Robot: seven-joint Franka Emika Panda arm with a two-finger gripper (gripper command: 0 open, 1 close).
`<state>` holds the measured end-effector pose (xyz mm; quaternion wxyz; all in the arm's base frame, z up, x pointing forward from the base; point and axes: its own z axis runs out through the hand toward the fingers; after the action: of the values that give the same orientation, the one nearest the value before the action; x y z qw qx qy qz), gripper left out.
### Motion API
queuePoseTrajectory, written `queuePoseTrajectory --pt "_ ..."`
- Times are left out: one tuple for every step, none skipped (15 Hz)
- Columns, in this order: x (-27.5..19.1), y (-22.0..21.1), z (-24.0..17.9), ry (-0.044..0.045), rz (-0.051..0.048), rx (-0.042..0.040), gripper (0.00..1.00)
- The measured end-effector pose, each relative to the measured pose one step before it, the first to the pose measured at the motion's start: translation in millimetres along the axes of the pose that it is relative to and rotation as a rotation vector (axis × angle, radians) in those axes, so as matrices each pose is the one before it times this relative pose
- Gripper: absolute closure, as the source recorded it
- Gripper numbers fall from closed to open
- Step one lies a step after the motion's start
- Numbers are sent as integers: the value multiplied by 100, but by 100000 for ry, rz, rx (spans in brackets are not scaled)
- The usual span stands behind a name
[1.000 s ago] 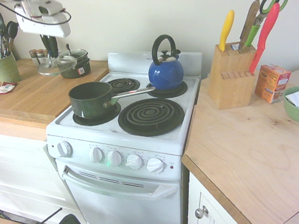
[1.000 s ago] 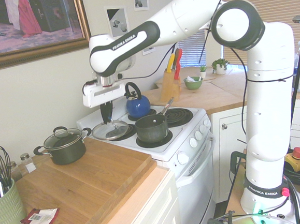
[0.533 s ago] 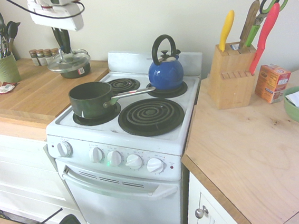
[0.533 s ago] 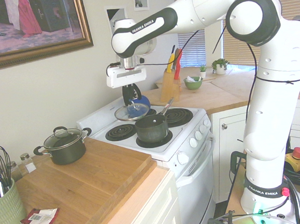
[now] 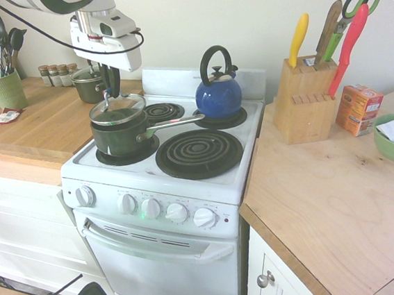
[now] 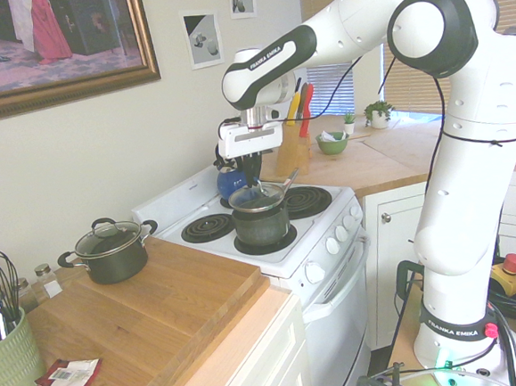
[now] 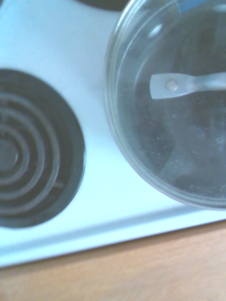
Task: Cover the lid of the pot
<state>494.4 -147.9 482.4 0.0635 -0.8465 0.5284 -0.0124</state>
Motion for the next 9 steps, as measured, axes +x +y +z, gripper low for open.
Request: queuePoseTrajectory --pt "197 124 203 -149 69 -32 100" --pt "84 -51 223 -182 -69 7 100" --pt "58 -118 292 -175 -31 -19 100" --pt "-24 -177 327 -205 -171 -210 100" --pt "-62 -182 281 -131 -294 -260 100" --pt "-94 -245 323 -71 -433 -254 100" --pt "-140 -244 265 -97 -500 -240 100" --pt "-135 -222 244 -119 -450 -242 100" --pt "-75 -118 136 -87 -252 -154 100"
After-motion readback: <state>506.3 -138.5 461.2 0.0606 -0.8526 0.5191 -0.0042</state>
